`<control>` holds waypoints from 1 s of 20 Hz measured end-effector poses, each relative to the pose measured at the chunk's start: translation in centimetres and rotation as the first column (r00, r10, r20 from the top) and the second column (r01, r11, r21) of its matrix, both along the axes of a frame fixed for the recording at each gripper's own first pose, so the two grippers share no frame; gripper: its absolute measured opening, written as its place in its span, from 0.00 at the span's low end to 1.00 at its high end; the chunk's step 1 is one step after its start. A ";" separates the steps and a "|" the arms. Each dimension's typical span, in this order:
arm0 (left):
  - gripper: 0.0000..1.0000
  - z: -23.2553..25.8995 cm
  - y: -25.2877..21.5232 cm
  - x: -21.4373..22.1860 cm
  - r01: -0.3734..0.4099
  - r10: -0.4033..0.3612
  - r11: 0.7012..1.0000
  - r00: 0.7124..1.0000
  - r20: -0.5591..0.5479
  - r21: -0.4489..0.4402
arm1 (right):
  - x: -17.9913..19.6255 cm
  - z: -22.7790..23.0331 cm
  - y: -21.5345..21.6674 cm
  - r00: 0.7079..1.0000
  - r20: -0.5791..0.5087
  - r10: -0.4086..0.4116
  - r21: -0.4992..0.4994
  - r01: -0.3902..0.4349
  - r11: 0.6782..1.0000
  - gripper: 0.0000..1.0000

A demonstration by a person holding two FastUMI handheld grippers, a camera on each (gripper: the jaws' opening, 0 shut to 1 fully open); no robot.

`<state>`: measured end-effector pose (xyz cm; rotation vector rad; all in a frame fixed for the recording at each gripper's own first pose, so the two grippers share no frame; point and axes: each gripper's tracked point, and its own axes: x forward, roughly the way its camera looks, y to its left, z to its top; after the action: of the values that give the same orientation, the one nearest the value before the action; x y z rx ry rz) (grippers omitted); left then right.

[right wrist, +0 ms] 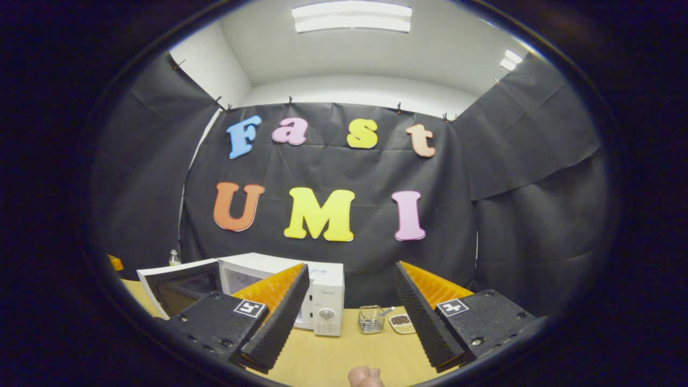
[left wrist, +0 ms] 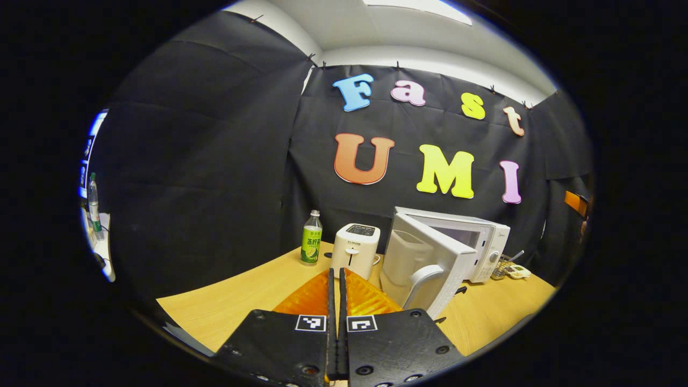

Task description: Open the microwave oven with the left hand, put the food in, and close the microwave oven.

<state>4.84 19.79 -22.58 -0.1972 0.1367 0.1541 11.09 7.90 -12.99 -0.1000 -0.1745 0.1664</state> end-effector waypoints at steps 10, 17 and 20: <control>0.00 -5.1 -6.4 3.7 0.132 -0.130 0.991 0.988 -0.087 0.027 | -1.3 -0.4 -3.6 0.996 -0.078 0.050 -0.010 -0.051 0.999 1.00; 0.00 -5.5 -11.9 4.2 0.173 -0.172 0.985 0.981 -0.090 0.008 | -1.6 1.0 -8.2 1.000 -0.024 0.010 -0.001 -0.010 1.000 1.00; 0.00 -5.3 -14.5 5.1 0.198 -0.195 0.980 0.977 -0.085 0.034 | -1.2 0.9 -9.2 0.999 -0.044 0.013 0.030 -0.012 0.999 1.00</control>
<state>9.94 5.34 -27.83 -0.1341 0.2325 -0.0322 9.85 -1.32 -12.13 -0.0656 -0.1334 0.1783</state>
